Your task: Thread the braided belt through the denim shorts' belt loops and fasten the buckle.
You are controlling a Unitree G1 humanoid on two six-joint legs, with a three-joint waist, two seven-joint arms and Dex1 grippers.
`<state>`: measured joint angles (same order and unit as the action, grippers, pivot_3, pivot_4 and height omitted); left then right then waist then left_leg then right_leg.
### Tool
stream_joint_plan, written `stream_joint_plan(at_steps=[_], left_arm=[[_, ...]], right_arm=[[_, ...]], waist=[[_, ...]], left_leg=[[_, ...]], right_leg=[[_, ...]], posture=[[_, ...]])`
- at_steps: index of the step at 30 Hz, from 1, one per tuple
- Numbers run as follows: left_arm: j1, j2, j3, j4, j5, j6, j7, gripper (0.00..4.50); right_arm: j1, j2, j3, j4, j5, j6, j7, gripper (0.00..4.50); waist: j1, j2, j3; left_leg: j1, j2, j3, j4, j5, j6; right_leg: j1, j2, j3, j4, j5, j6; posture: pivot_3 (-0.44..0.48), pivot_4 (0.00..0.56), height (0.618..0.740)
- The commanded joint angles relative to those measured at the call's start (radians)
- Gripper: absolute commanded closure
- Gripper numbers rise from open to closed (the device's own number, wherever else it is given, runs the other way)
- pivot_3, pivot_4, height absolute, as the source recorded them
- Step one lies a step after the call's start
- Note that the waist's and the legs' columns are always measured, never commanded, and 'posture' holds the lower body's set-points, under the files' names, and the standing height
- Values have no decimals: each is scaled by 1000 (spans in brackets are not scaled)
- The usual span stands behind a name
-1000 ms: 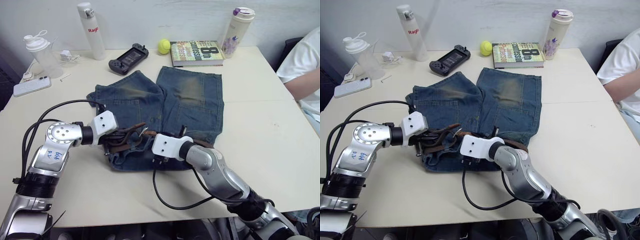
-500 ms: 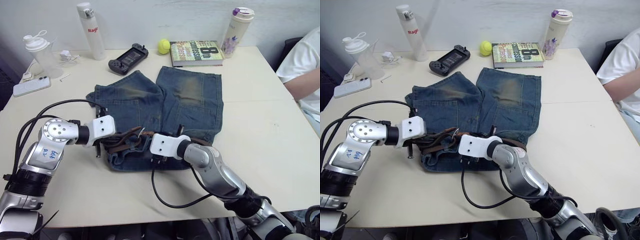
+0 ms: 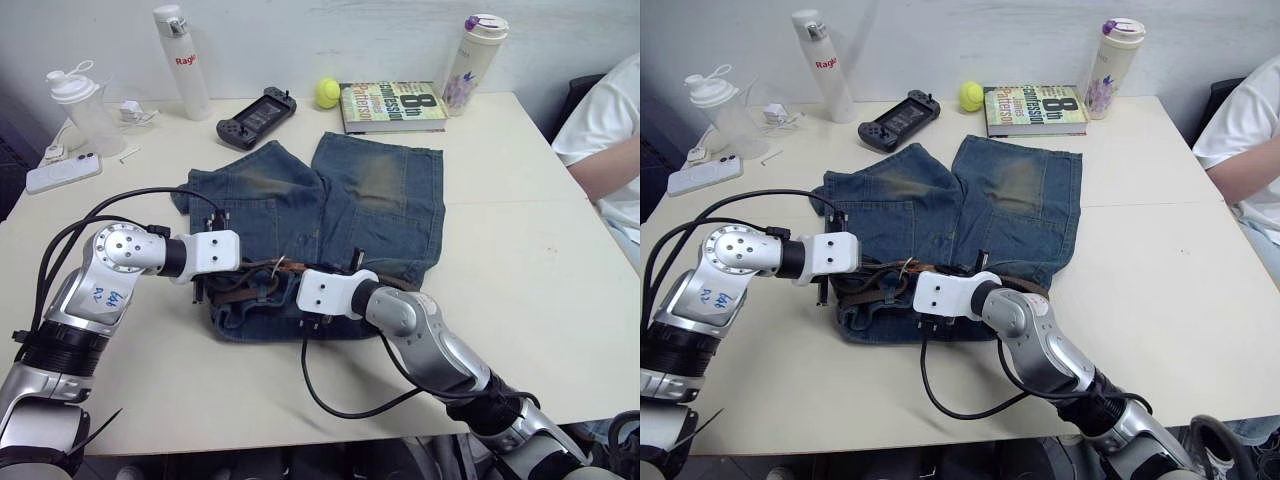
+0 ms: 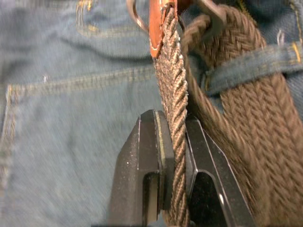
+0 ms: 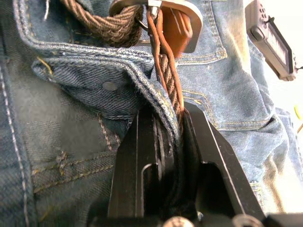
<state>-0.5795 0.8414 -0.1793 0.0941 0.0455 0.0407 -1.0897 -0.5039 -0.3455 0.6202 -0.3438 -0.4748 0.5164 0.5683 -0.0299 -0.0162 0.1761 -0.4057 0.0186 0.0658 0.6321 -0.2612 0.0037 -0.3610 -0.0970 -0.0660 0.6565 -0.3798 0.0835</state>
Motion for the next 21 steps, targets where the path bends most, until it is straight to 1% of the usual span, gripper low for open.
stream_joint_plan(at_steps=[1, 3, 7, 10, 12, 16, 18, 19, 20, 21], left_arm=[[-35, -21, -24, 33, 21, -61, -3, 4500], [-54, -45, -34, 60, 31, -84, 9, 4500], [-70, -132, -47, 95, 47, -76, 69, 4500], [-32, -216, -46, 60, 4, 0, 89, 4500], [-9, -256, -48, 40, -12, 40, 92, 4500], [14, -293, -46, 18, -10, 103, 94, 4500], [28, -307, -46, 21, -9, 114, 99, 4500], [36, -315, -49, 18, -8, 116, 102, 4500], [43, -323, -52, 16, -5, 117, 105, 4500], [48, -328, -54, 13, -2, 118, 107, 4500]], right_arm=[[-9, 19, -3, -22, -8, -37, 10, 4439], [-7, 22, -3, -23, -11, -38, 11, 4439], [3, 27, -1, -23, -17, -43, 14, 4439], [10, 20, -5, -29, -16, -36, 29, 4439], [19, 14, -8, -37, -10, -30, 48, 4439], [50, 9, -39, -65, 1, 9, 86, 4439], [68, 17, -67, -86, 19, 40, 100, 3479], [80, 18, -79, -106, 29, 70, 114, 3188], [95, 20, -96, -134, 45, 112, 133, 2610], [104, 20, -106, -154, 55, 141, 146, 2179]], waist=[[0, 0, 0], [1, 0, 0], [3, 0, 0], [2, 0, 0], [1, 0, 0], [4, 0, 0], [6, -1, -1], [8, -1, -1], [9, -1, -1], [12, -1, -1]], left_leg=[[0, 0, 0, 0, 0, 0], [0, 0, 0, 1, 0, 0], [0, 0, 0, 2, 0, 0], [0, 0, 0, 3, 0, 0], [0, 0, 0, 3, 0, 0], [0, 0, -1, 5, 0, 0], [0, 0, -1, 5, 0, 1], [0, 0, -1, 5, 0, 1], [0, -1, -1, 6, -1, 1], [0, -1, -1, 6, -1, 1]], right_leg=[[0, 0, 0, 0, 0, 0], [0, 0, 0, 0, 0, 0], [0, 0, 0, 1, 0, 0], [0, 0, 0, 2, 0, 0], [0, 0, 0, 2, 0, 0], [1, 0, -1, 3, 0, 0], [2, 0, 0, 2, 0, 0], [2, 0, 0, 2, 0, 0], [2, -1, 0, 3, 0, 0], [2, -1, 0, 3, 0, 0]], posture=[[0, 150, 740], [0, 150, 740], [0, 150, 740], [0, 150, 740], [0, 150, 740], [0, 150, 740], [0, 150, 740], [0, 150, 740], [0, 150, 740], [0, 150, 740]])
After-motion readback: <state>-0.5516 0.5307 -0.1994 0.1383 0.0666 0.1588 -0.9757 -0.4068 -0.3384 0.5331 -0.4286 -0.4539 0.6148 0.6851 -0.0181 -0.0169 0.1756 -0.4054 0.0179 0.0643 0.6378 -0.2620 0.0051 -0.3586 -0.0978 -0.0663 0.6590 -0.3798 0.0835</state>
